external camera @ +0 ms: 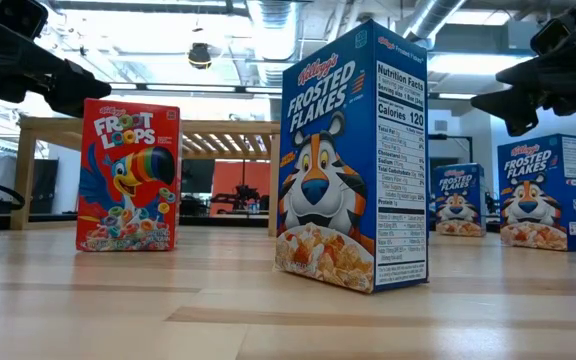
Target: Stack cereal on shelf
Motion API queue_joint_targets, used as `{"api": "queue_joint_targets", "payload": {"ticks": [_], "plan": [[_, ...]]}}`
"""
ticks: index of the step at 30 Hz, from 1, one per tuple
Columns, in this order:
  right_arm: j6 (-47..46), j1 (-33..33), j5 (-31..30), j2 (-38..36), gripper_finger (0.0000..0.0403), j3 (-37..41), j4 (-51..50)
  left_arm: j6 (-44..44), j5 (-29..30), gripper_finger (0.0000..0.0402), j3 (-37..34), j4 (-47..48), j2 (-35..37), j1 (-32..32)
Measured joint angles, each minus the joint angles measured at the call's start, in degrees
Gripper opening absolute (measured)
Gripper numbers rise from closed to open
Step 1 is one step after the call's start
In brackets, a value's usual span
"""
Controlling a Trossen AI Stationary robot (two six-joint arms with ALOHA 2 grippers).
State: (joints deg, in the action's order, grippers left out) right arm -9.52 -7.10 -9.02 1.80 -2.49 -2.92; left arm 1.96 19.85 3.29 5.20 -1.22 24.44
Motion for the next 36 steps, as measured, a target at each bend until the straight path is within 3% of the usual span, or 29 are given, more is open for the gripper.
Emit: {"api": "queue_joint_targets", "payload": {"ticks": [22, 29, 36], "plan": [[-0.08, 0.01, -0.01, 0.02, 0.0286, 0.05, 0.53, -0.01, -0.01, 0.0289, 0.01, -0.01, -0.01, -0.01], [-6.72, 0.01, -0.01, 0.02, 0.0286, 0.05, 0.62, -0.02, -0.01, 0.0289, 0.02, -0.01, -0.01, 0.01], [-6.73, 0.07, -0.04, 0.02, 0.0286, 0.14, 2.56, 0.0, 0.0, 0.0289, 0.02, 0.01, -0.01, 0.01]]}}
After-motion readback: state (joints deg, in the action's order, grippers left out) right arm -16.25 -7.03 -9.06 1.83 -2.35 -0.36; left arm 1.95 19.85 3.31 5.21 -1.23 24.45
